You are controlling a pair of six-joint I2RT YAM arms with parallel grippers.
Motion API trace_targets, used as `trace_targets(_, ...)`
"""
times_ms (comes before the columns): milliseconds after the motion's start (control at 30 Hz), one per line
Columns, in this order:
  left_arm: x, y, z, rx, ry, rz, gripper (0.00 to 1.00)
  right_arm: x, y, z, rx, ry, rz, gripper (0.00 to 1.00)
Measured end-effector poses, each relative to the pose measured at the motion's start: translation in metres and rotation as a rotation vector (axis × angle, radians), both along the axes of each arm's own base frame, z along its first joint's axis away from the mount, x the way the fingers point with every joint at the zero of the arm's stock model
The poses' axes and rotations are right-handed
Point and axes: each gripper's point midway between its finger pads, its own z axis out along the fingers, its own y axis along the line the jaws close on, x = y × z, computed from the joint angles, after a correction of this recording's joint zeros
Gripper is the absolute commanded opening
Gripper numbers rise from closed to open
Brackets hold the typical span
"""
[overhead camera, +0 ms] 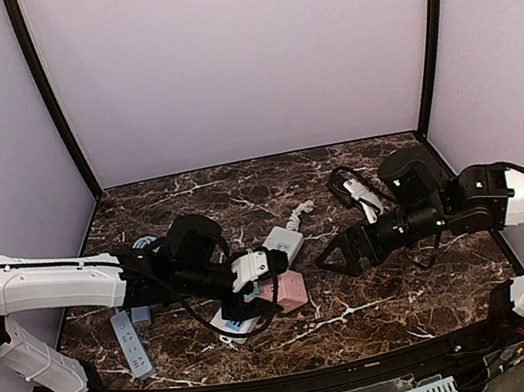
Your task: Insert the plug
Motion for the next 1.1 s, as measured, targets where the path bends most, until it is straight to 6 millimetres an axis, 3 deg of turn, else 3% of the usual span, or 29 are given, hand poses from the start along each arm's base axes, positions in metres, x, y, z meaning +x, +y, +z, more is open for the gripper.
trace_targets(267, -0.006, 0.002, -0.003, 0.05, 0.059, -0.057, 0.33, -0.027, 0.017, -0.02, -0.108, -0.219, 0.237, 0.99)
trace_targets(533, -0.021, 0.003, -0.005, 0.056, 0.114, -0.124, 0.31, -0.025, 0.04, -0.02, -0.138, -0.365, 0.369, 0.98)
trace_targets(1100, -0.029, 0.003, -0.002, 0.04, 0.147, -0.157, 0.29, -0.029, 0.075, -0.021, -0.136, -0.428, 0.489, 0.98)
